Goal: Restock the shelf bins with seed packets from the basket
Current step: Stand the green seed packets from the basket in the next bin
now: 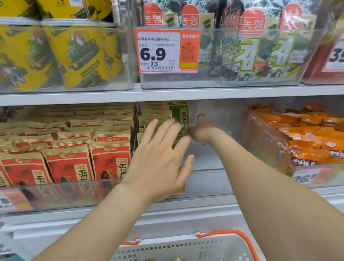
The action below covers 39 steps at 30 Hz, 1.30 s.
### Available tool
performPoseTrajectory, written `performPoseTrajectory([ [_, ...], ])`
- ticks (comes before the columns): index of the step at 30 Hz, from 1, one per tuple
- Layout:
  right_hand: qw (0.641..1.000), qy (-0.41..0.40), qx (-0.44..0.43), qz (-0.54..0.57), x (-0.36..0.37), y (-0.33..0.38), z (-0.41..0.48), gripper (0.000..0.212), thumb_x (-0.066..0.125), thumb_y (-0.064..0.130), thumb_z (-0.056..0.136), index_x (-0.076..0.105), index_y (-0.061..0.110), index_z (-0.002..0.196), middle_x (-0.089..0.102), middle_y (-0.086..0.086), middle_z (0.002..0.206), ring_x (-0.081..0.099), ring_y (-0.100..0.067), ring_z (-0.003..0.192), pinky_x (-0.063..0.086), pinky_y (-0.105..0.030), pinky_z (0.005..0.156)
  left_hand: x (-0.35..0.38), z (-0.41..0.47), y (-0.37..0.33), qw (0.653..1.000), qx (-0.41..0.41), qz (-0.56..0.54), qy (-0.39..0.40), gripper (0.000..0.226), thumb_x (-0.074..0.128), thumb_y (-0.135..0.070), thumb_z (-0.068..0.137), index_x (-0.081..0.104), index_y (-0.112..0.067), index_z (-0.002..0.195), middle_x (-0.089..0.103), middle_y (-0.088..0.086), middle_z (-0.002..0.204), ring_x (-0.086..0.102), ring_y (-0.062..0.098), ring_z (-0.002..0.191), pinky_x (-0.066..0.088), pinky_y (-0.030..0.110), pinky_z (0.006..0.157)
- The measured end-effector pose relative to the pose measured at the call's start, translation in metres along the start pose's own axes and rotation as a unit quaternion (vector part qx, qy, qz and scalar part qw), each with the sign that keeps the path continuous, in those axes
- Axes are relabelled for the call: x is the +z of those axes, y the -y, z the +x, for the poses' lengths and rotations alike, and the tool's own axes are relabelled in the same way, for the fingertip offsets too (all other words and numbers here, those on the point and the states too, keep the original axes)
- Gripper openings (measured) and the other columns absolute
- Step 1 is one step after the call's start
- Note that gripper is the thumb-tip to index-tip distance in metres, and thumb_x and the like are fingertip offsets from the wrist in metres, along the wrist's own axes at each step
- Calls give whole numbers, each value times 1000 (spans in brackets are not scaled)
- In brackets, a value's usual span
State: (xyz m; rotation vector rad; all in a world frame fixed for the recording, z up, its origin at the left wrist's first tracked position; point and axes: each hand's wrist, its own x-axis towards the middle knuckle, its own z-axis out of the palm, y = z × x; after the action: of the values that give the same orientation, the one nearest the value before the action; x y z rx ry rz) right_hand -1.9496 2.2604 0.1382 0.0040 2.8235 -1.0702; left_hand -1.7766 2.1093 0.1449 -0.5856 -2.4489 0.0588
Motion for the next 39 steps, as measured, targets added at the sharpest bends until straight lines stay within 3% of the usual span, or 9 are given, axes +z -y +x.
performPoseTrajectory([
  [4,993,-48,-37,-98,-6,3,-27,45,58,22,97,50,2,138,62,-21,133,61,-39,120,44,-31,80,-13,-8,-10,998,15,-21,-50,33,56,-24,89,66,-11,118,57,15,134,49,38,134,33,52,117],
  [9,942,-205,-172,-202,-10,4,-89,23,53,15,88,72,9,101,71,-18,100,67,-42,92,52,-39,72,-26,-21,-28,997,37,-43,-48,15,55,-28,89,56,-15,81,55,5,80,52,31,78,42,45,70],
  [12,887,-272,-287,-239,-15,-13,-125,16,53,11,82,69,11,80,69,-12,76,63,-41,71,41,-36,56,-25,-37,-40,994,22,-68,79,30,46,-41,91,49,-22,68,55,0,61,59,31,59,42,34,54],
  [18,805,-187,-456,-329,9,-67,-173,5,57,16,62,60,14,57,57,-5,49,53,-34,40,24,-24,47,-5,-65,-58,927,48,-52,368,30,48,-39,99,71,-19,98,70,8,97,66,34,88,51,36,69],
  [22,833,80,-312,-449,46,-102,-197,15,53,16,88,68,14,87,66,-12,83,66,-39,83,37,-34,63,12,-82,-65,853,37,-70,517,31,50,-36,101,72,-16,111,70,8,107,67,32,94,55,39,75],
  [27,872,287,-126,-375,119,-173,-219,18,51,8,94,65,10,105,68,-12,102,65,-34,97,58,-42,85,29,-93,-71,817,22,-56,573,34,51,-38,102,70,-16,119,68,8,119,60,28,84,41,32,59],
  [30,896,326,-87,-290,154,-198,-237,60,50,8,100,29,12,156,58,-17,138,61,-35,115,52,-43,93,33,-91,-74,822,29,-67,564,35,49,-38,104,69,-16,122,68,8,120,65,27,90,47,34,65],
  [33,911,338,-92,-217,183,-207,-244,91,54,20,104,-15,21,165,40,-20,156,54,-39,129,47,-43,102,34,-88,-75,822,34,-71,564,36,49,-40,104,69,-17,124,67,8,120,69,29,101,53,39,75],
  [39,929,270,-20,-251,227,-205,-250,99,60,29,101,-16,20,164,12,-24,167,52,-42,135,49,-51,105,33,-86,-71,823,30,-67,563,36,48,-40,104,67,-18,126,64,6,122,68,31,102,57,41,80],
])
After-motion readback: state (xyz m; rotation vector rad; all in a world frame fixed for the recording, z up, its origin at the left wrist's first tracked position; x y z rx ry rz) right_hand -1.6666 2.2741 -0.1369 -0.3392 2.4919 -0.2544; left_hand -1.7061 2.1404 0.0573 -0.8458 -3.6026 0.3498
